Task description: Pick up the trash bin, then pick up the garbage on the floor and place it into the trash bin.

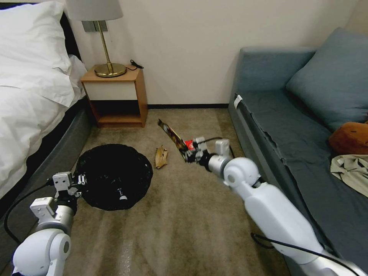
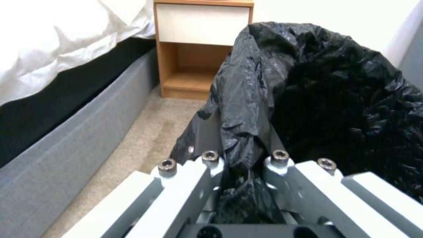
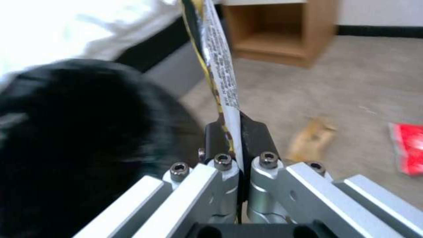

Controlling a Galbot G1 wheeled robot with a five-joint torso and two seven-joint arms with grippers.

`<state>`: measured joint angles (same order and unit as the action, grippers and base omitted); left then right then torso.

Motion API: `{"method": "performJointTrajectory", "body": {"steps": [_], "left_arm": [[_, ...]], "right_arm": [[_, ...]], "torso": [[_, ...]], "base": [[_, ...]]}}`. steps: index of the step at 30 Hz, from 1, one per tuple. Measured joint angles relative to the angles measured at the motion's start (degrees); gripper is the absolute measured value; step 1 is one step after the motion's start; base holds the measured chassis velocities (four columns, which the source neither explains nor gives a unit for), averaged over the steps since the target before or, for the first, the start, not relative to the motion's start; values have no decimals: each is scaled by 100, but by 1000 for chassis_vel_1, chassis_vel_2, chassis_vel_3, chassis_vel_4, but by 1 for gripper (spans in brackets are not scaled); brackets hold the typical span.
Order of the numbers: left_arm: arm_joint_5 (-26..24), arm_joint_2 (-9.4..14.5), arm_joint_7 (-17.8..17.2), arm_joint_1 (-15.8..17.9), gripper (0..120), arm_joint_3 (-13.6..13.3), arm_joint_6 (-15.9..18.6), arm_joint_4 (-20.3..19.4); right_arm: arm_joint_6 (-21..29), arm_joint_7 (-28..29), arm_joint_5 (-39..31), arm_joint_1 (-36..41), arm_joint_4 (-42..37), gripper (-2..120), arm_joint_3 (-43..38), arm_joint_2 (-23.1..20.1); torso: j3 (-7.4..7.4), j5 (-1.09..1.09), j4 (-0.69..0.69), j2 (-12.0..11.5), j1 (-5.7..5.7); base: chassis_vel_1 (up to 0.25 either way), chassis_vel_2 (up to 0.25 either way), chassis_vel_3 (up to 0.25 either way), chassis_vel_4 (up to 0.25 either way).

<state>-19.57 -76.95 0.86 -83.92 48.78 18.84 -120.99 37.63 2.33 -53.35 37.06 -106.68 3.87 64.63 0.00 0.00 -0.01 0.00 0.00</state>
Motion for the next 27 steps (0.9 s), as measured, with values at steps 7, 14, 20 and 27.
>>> {"method": "performJointTrajectory", "body": {"steps": [7, 14, 20, 27], "left_arm": [[-30, -11, -6, 27, 4, -51, 25, 82], [-16, -34, -18, 49, 4, -82, 34, 81], [-57, -50, -18, 41, 4, -41, 69, -3], [-62, -55, -21, 89, 4, -37, 74, -2]], "right_arm": [[-130, 164, -65, -142, -197, 0, 957, 579], [-229, 295, 113, -248, 198, 0, 1455, 1060], [-334, 586, 587, -104, 1002, 7, 1683, 1388], [-459, 698, 869, 78, 1133, 33, 1728, 1343]], "torso": [[0, -1, 2, 0, 0], [0, -2, 2, 0, 0], [0, -2, 1, 0, 0], [0, -1, 1, 0, 0]], "base": [[0, 0, 0, 0], [0, 0, 0, 0], [0, 0, 0, 0], [0, 0, 0, 0]]}}
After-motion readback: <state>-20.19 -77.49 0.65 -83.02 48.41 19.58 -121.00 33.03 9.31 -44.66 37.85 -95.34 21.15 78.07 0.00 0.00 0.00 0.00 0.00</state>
